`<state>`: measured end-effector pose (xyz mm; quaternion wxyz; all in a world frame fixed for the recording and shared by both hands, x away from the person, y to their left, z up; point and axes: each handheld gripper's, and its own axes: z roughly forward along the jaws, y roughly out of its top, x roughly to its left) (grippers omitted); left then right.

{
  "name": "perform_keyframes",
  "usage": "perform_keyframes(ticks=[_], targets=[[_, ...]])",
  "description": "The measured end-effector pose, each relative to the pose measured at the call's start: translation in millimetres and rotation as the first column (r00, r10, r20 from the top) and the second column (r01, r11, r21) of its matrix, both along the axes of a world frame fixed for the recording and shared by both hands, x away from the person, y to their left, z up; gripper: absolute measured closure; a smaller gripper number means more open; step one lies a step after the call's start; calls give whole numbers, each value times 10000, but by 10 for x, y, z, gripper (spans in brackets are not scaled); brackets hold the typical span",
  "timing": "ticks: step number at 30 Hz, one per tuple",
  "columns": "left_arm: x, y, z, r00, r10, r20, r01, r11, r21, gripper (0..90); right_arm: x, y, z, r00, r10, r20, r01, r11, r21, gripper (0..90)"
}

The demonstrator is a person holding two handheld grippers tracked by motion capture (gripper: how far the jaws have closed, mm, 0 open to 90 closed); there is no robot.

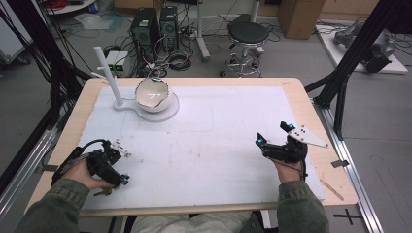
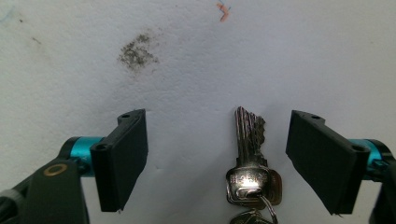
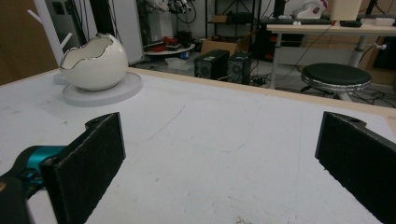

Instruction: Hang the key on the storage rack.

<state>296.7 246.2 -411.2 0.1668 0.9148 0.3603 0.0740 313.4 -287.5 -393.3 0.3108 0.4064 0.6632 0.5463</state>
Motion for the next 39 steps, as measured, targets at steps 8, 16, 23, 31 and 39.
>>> perform_keyframes(ticks=[8,16,23,31,39], targets=[[-38,30,-66,9999,-101,46,101,9999,-41,366,3,2,-11,9999,48,-126,-48,10000,26,4],[-90,0,-54,9979,-573,-293,554,9965,-626,802,7,19,-21,9998,75,-205,-78,9999,-136,4],[-48,54,-51,9983,-510,-269,482,9943,-952,829,1,19,-17,9999,61,-141,-64,9998,-211,4],[-84,133,54,9987,-383,346,425,9902,-1328,829,3,24,-19,9999,51,-139,-55,9997,-242,4],[-86,242,205,9947,86,1022,79,9871,-1597,829,0,32,-21,9998,73,-172,-77,9996,-260,4]])
